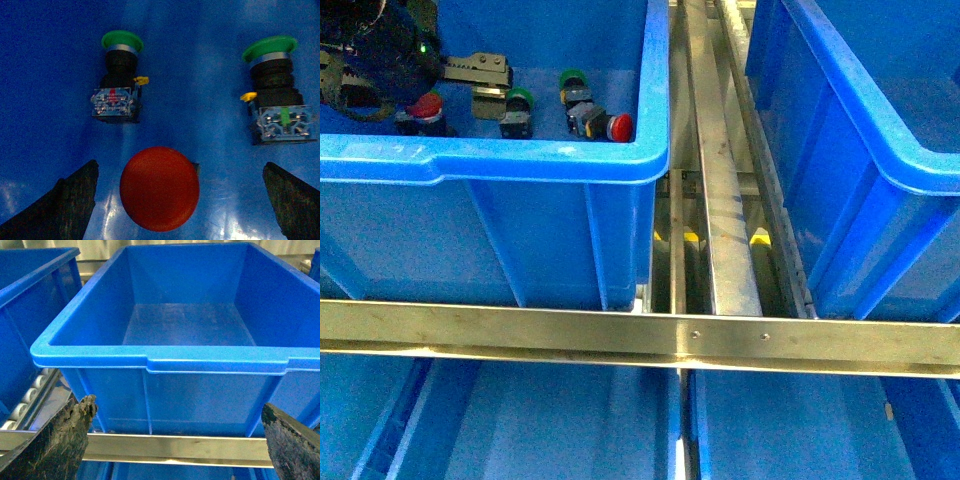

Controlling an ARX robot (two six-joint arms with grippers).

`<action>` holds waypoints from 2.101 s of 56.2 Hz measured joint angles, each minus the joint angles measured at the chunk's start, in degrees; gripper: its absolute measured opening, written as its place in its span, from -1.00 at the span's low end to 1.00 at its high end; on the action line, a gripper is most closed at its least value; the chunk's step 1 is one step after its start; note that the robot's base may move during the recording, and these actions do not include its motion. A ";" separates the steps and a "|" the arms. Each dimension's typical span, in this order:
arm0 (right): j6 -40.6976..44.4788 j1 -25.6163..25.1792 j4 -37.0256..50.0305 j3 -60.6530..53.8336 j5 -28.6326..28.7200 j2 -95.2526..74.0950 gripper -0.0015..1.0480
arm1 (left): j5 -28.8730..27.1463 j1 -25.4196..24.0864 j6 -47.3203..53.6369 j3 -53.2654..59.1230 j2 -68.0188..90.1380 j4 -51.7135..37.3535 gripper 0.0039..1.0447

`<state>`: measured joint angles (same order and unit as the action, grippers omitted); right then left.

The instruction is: Pick red and yellow buttons and place in box

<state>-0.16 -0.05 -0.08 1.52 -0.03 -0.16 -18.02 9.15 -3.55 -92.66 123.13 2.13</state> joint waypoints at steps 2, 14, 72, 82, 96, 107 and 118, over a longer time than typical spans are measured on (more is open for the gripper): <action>0.00 0.00 0.00 0.00 0.02 0.00 0.88 | -0.20 0.02 -0.17 -0.33 0.44 0.15 0.75; 0.00 0.00 0.00 0.00 0.02 0.00 0.88 | -1.29 0.00 -0.44 -1.36 1.07 0.63 0.13; 0.00 0.00 0.00 0.00 0.00 0.00 0.88 | 34.75 -7.39 -15.32 29.31 -29.90 -32.72 -0.34; 0.00 0.00 0.00 0.00 0.04 0.00 0.88 | 41.53 -6.99 -25.31 36.00 -31.10 -42.97 -0.34; 0.00 0.00 0.00 0.00 0.02 0.00 0.88 | 52.37 -1.40 -60.30 39.41 -28.00 -71.65 -0.34; 0.00 0.00 0.00 0.00 0.02 0.00 0.88 | 56.19 2.62 -75.38 39.41 -20.76 -79.95 -0.34; 0.00 0.00 0.00 0.00 0.02 0.00 0.88 | 61.07 6.62 -76.30 38.01 -17.49 -78.62 -0.35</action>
<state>-0.16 -0.05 -0.08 1.52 -0.01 -0.16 43.05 15.77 -79.85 -54.65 105.65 -76.49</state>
